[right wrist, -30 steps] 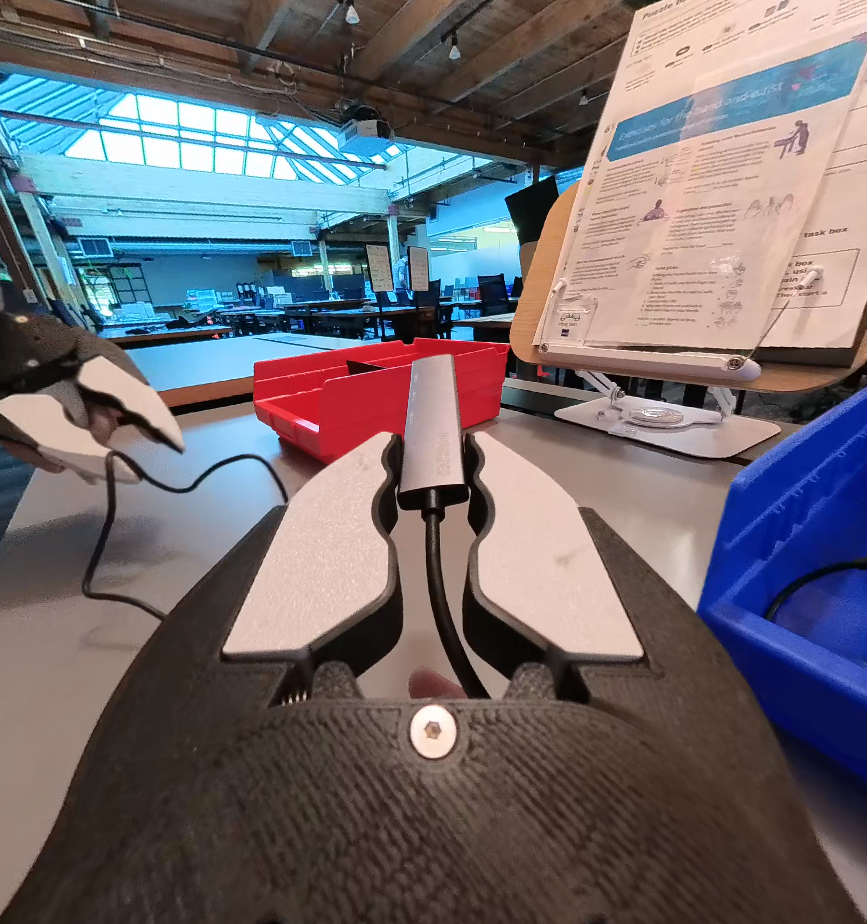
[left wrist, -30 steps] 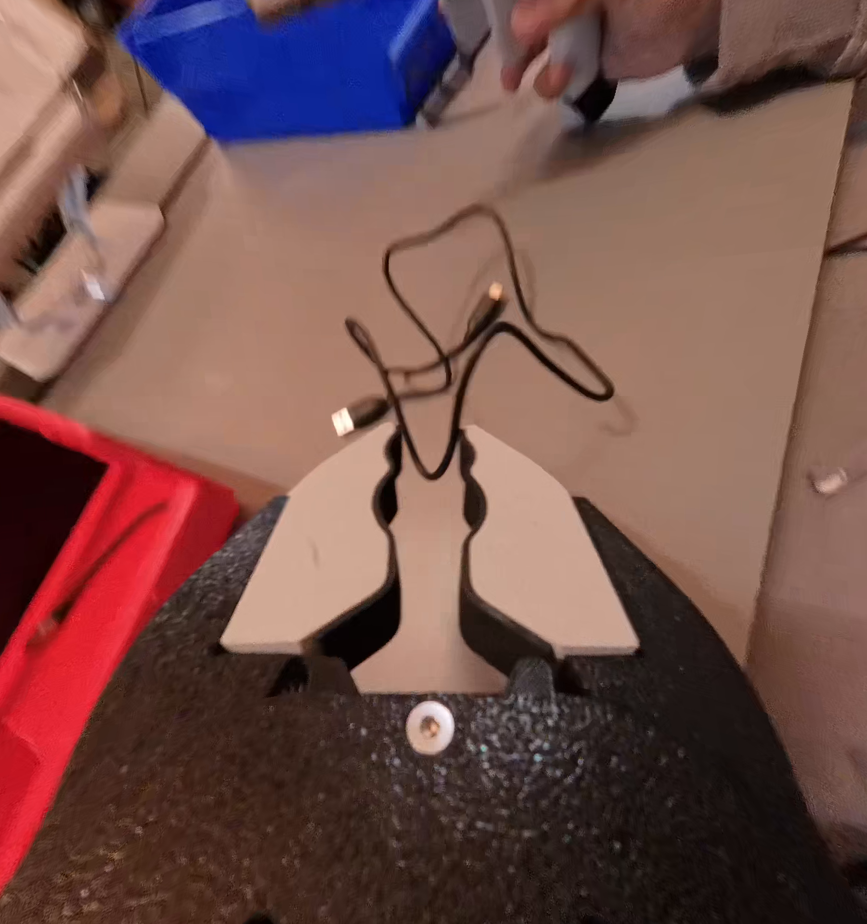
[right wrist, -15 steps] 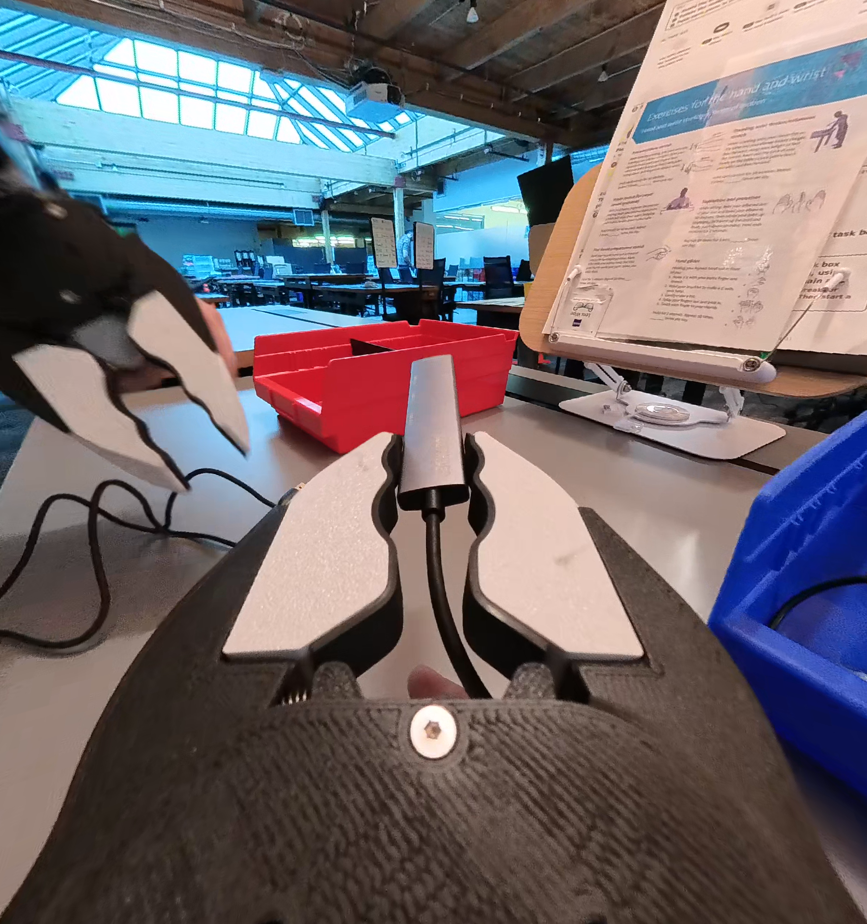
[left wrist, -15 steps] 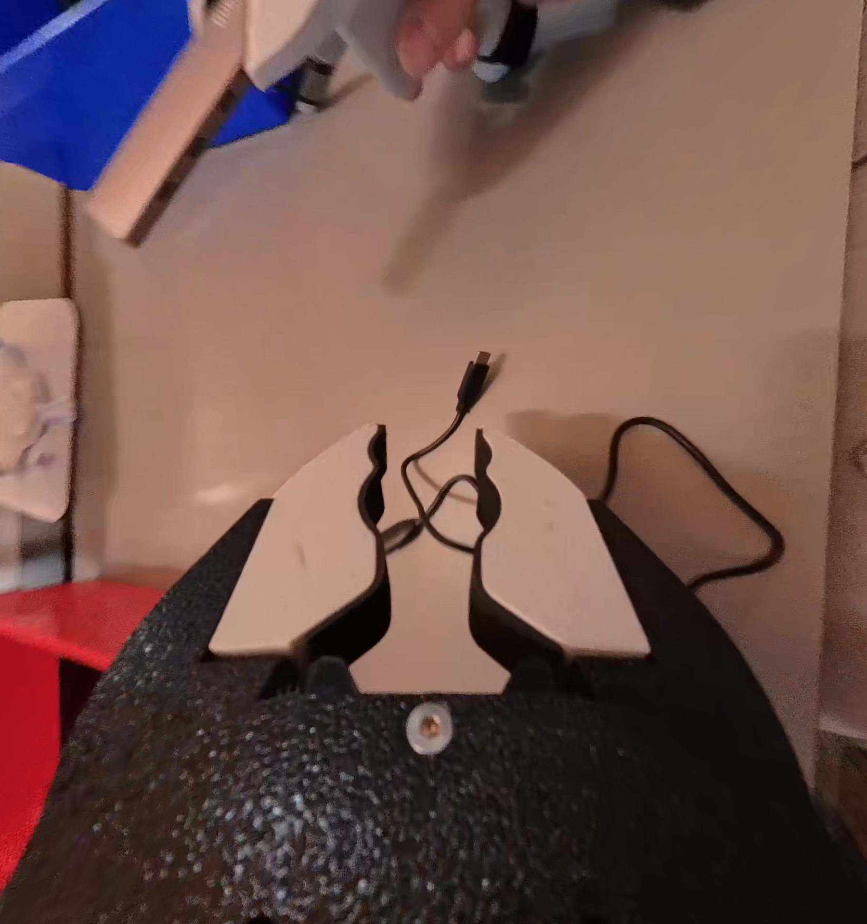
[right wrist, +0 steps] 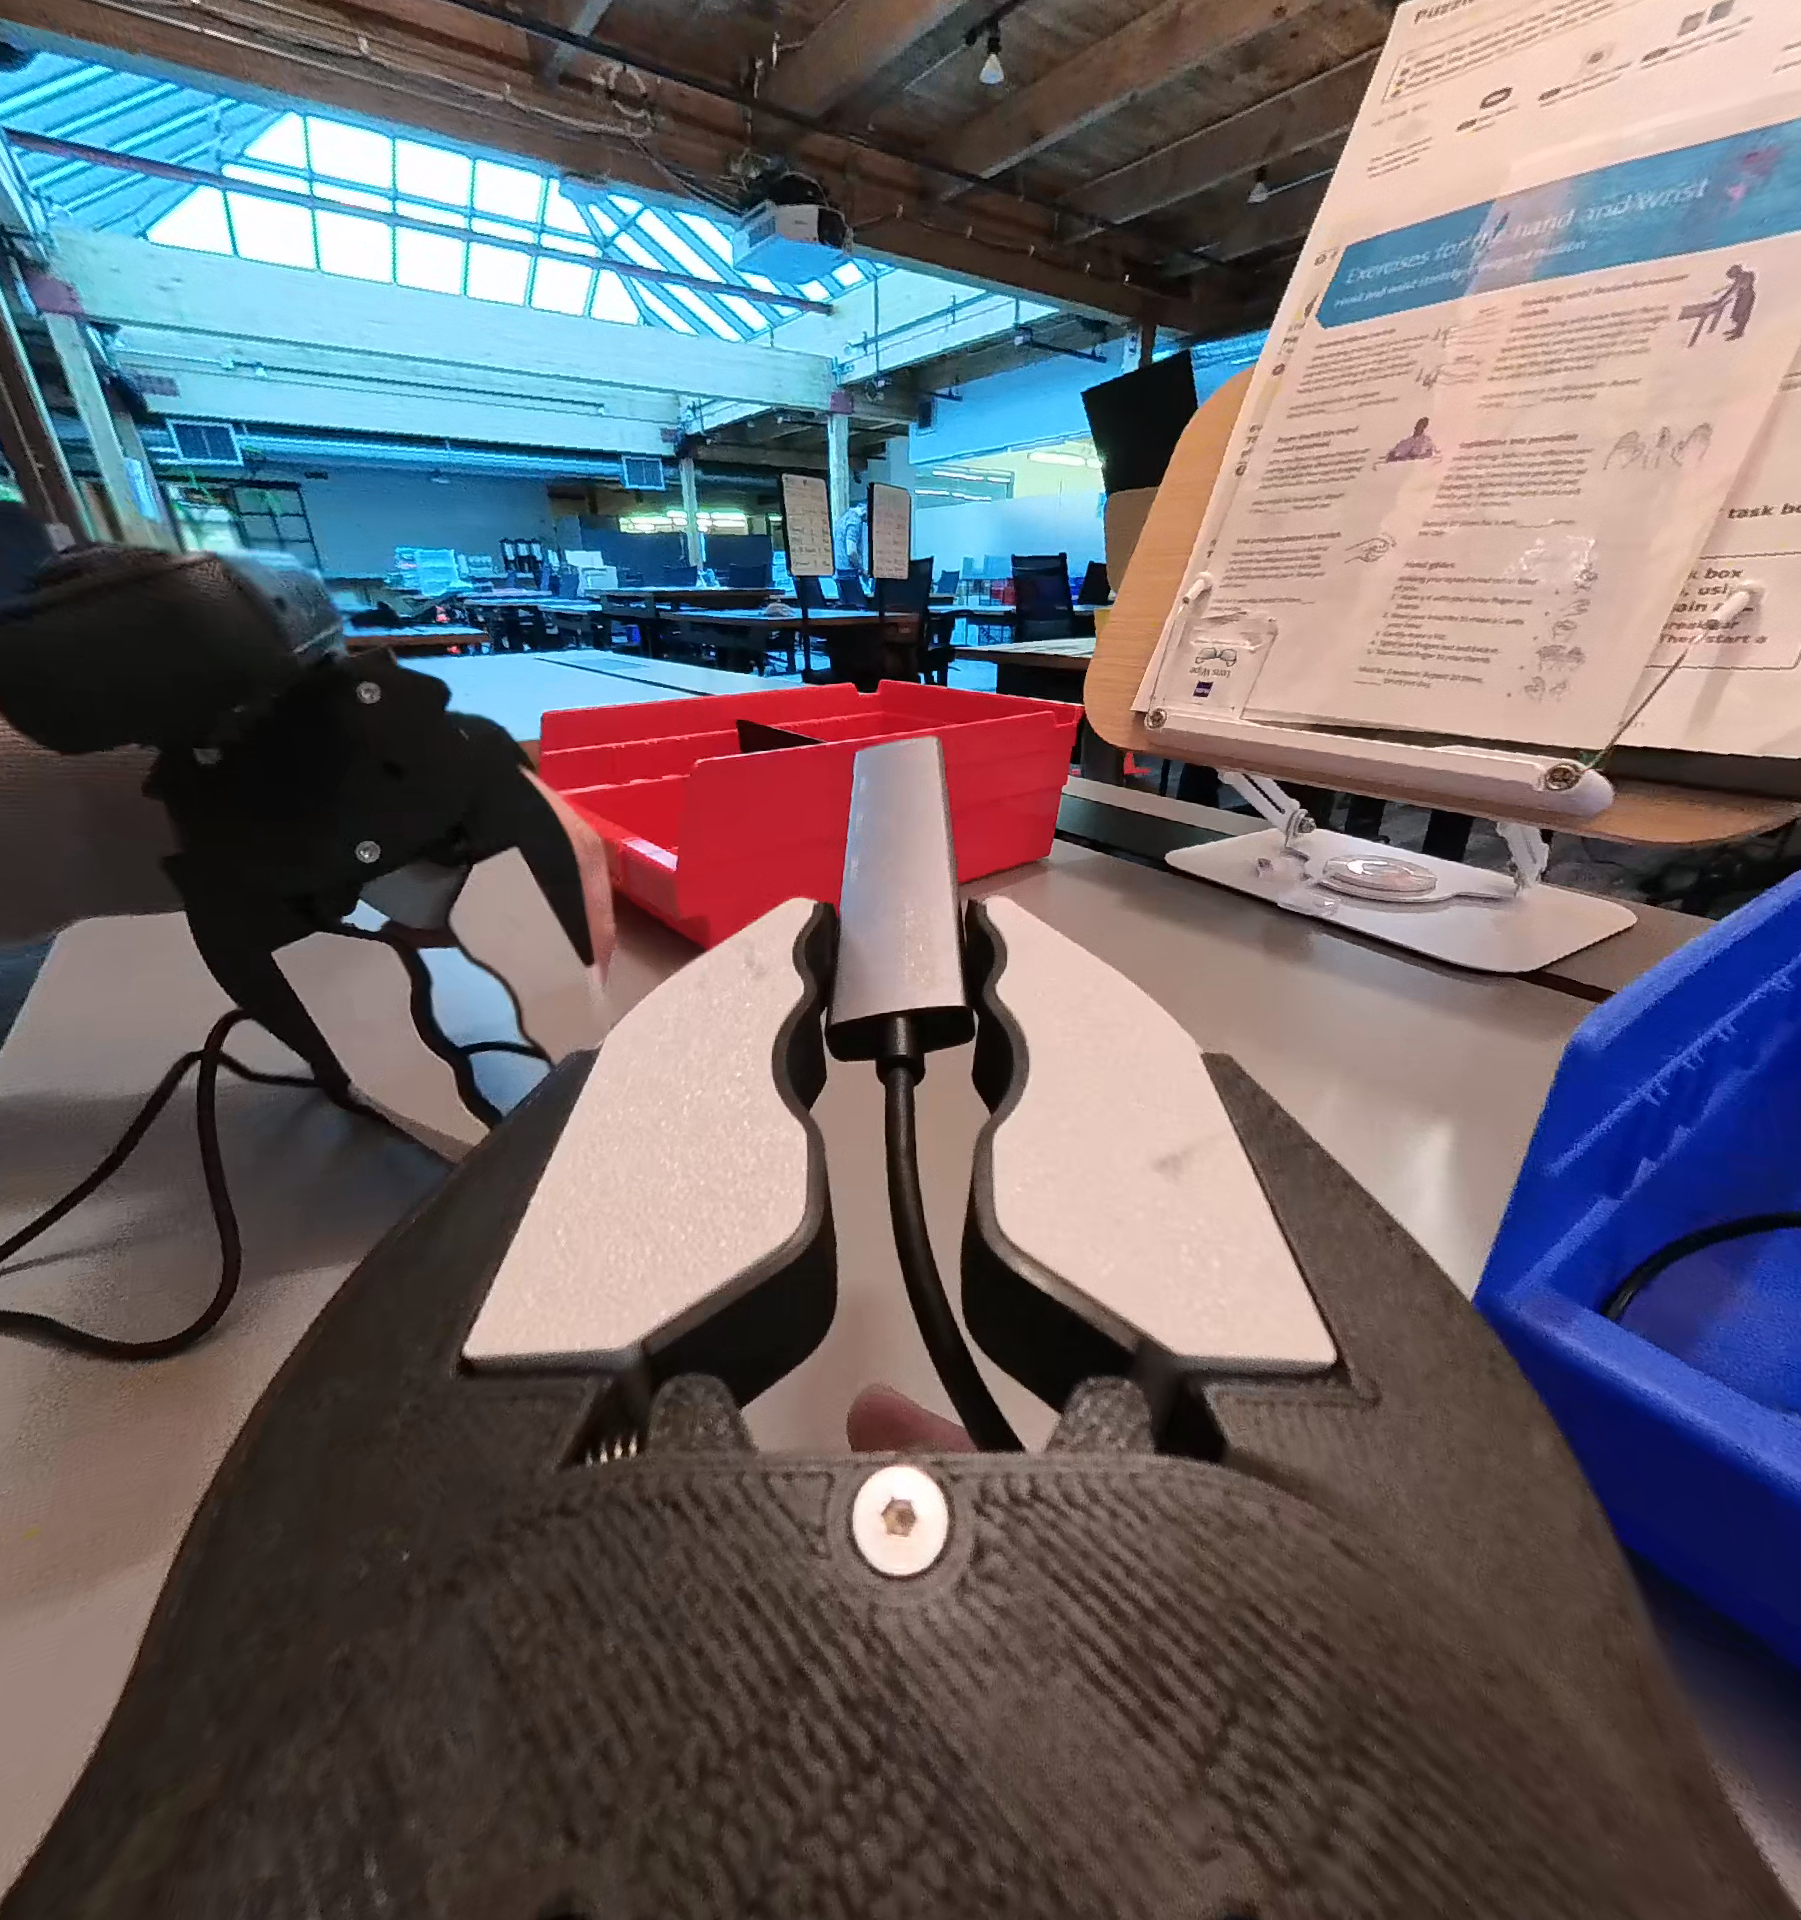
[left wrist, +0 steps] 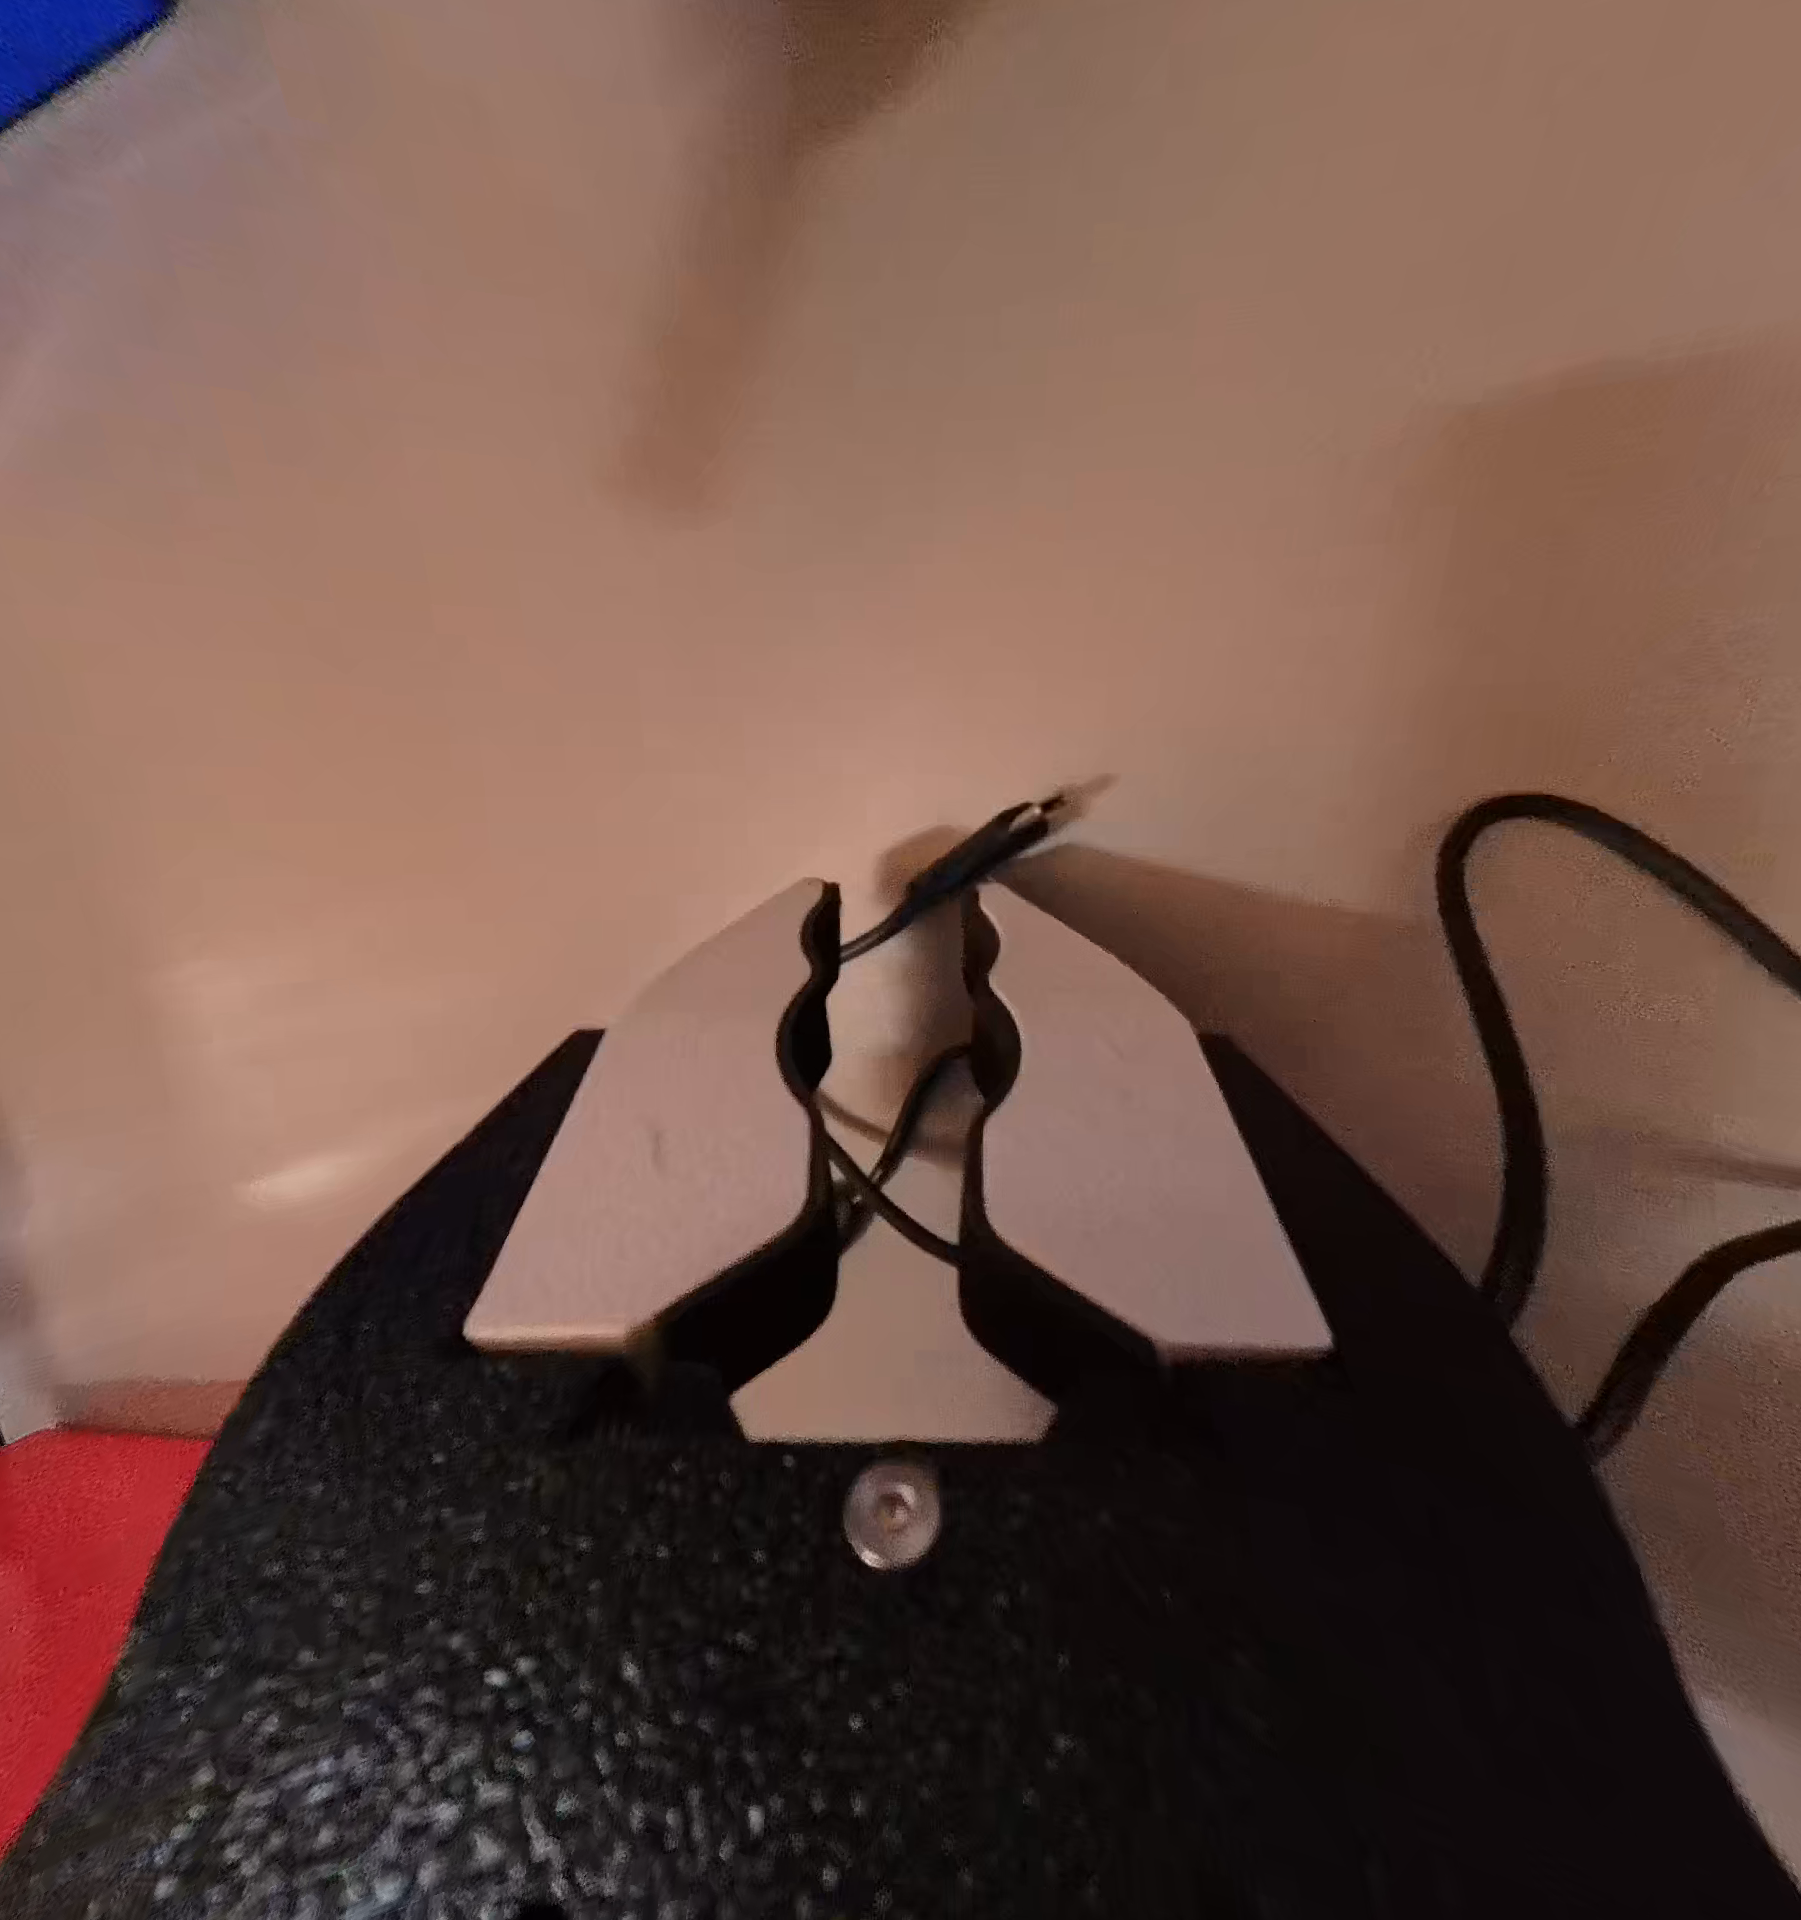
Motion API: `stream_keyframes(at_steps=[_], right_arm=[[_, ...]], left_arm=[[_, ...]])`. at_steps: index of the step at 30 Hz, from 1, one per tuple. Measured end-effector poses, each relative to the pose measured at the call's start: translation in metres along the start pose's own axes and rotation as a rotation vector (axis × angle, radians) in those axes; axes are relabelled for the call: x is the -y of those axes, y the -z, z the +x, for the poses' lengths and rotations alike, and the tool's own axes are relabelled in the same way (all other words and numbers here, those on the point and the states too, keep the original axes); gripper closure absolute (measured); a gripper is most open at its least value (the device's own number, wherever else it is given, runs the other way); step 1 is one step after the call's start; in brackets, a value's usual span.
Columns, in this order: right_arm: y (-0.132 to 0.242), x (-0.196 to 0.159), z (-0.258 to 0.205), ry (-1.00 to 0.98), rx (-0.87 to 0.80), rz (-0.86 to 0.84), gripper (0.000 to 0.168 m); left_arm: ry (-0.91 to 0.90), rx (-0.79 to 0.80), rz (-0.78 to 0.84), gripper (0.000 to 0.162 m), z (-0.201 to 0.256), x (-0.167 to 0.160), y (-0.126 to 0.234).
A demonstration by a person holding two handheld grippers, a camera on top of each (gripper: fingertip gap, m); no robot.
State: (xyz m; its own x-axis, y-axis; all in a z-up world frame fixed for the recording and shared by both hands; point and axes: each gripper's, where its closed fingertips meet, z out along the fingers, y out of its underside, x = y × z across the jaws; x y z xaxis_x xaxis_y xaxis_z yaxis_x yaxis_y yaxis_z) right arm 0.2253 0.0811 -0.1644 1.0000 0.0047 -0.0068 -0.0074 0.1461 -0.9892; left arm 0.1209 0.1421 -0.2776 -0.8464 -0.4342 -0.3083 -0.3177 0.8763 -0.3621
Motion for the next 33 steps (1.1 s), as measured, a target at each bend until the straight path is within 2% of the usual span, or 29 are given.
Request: stream_keyframes(at_steps=[2,4,7,9,13,16,18,20,24,26,28,30,33], right_arm=[[0.0,0.001,0.001,0.0,-0.002,0.005,0.144],[0.0,0.001,0.001,-0.004,0.0,0.008,0.144],[0.0,0.002,0.001,-0.007,-0.001,0.014,0.144],[0.0,0.002,0.001,-0.003,-0.002,0.014,0.144],[0.0,0.001,0.001,-0.001,-0.001,0.01,0.144],[0.001,0.002,0.002,-0.006,-0.01,0.019,0.144],[0.002,0.004,0.005,-0.017,-0.023,0.033,0.144],[0.003,0.005,0.007,-0.031,-0.027,0.043,0.144],[0.003,0.005,0.009,-0.033,-0.037,0.046,0.144],[0.004,0.006,0.009,-0.03,-0.042,0.049,0.144],[0.004,0.006,0.01,-0.032,-0.045,0.052,0.144],[0.005,0.007,0.011,-0.029,-0.052,0.061,0.144],[0.006,0.009,0.013,-0.033,-0.063,0.076,0.144]], left_arm=[[-0.001,-0.009,0.014,0.145,0.005,0.0,-0.005],[0.012,-0.006,0.054,0.154,0.008,0.005,-0.01],[0.075,-0.016,0.089,0.154,0.005,0.008,-0.013],[0.175,-0.014,0.099,0.155,-0.001,0.008,-0.015],[0.519,0.023,0.082,0.155,-0.022,0.003,-0.02],[0.601,0.134,0.141,0.155,-0.049,0.001,-0.006],[0.643,0.272,0.187,0.155,-0.078,-0.004,0.018],[0.666,0.491,0.2,0.155,-0.117,-0.015,0.058],[0.609,1.017,0.208,0.155,-0.184,-0.022,0.184],[0.546,1.268,0.2,0.155,-0.201,-0.016,0.253],[0.454,1.441,0.216,0.155,-0.202,0.001,0.306],[0.382,1.426,0.244,0.155,-0.193,0.022,0.314],[0.286,1.192,0.229,0.155,-0.165,0.043,0.252]])
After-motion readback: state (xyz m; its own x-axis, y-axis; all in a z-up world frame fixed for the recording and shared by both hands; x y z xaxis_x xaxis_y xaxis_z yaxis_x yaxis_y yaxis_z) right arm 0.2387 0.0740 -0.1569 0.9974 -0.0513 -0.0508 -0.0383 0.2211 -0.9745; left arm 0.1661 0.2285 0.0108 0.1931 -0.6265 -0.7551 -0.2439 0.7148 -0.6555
